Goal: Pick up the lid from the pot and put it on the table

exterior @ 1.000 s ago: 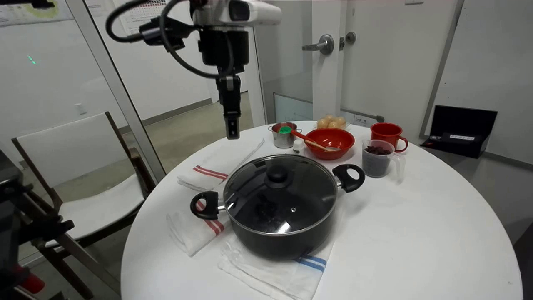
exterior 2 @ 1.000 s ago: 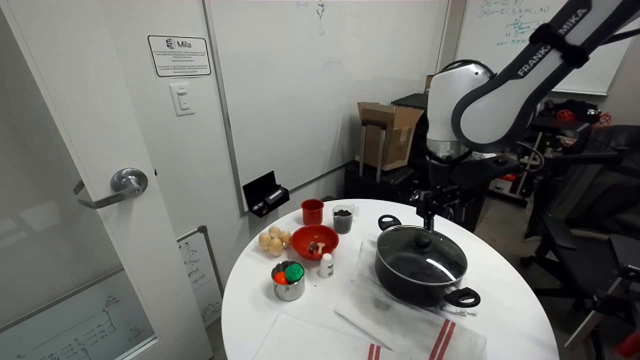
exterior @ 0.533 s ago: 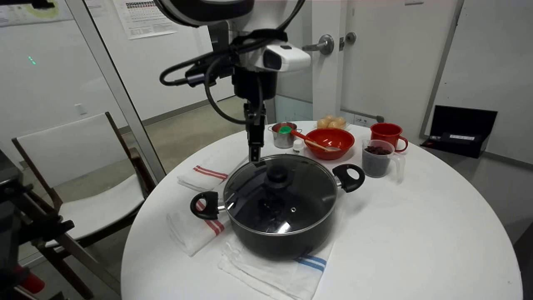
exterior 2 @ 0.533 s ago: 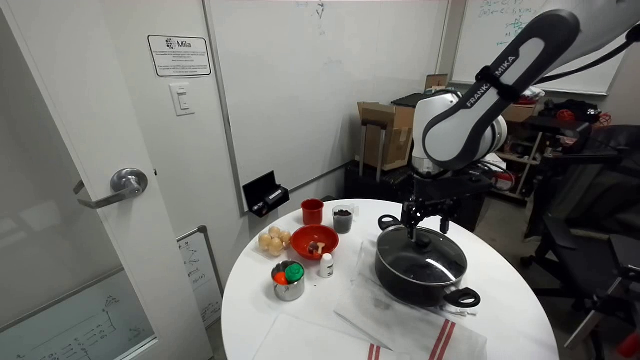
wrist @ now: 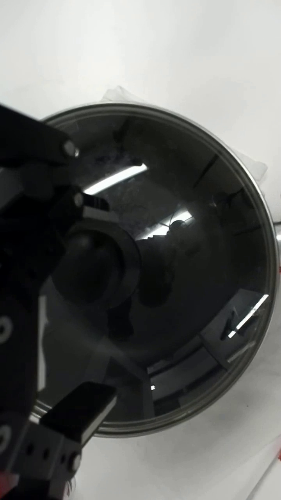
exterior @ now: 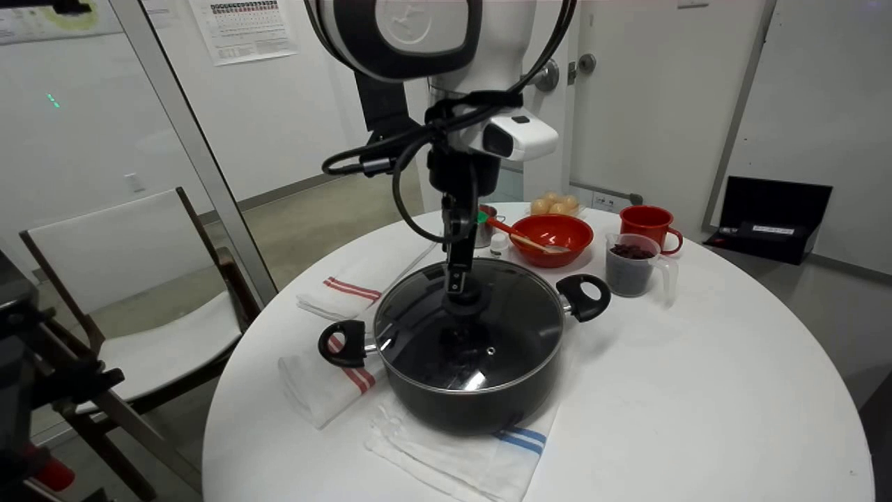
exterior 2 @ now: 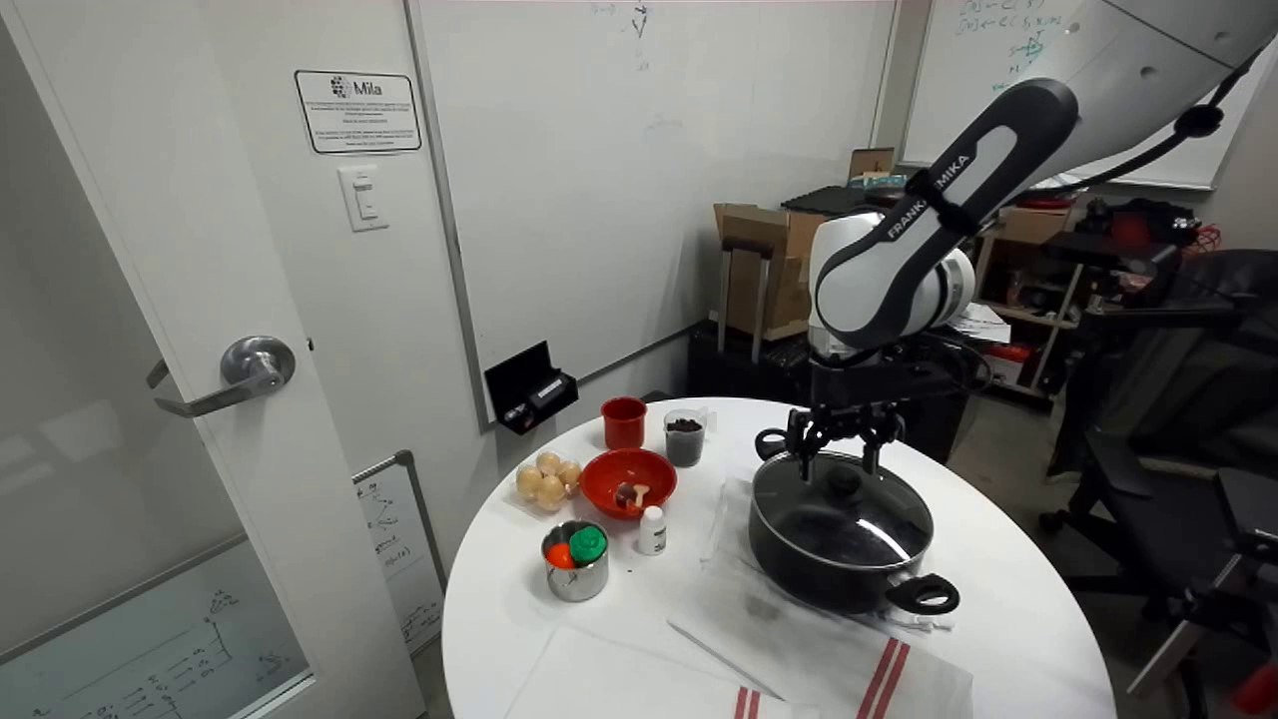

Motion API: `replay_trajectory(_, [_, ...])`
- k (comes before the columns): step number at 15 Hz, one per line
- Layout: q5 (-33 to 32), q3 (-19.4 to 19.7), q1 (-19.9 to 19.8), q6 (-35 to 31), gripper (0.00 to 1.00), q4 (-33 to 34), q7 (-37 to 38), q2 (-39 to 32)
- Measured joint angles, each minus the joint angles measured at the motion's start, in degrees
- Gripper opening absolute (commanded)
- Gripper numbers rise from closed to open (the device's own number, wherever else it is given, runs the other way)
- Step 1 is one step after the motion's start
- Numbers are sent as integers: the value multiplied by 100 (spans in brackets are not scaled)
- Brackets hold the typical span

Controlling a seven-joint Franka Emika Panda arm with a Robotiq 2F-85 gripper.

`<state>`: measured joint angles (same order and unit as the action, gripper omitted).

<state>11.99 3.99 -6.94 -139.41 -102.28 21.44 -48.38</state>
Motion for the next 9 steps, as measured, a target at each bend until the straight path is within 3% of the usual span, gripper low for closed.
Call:
replay_trajectory(5, [53,-3,-73,150,100,261,-5,-286])
replay_trajectory(7, [97,-3,-137,164,74,323,-11,-369])
replay_trajectory(9, [145,-2,-215,170,60,380,-32,-432])
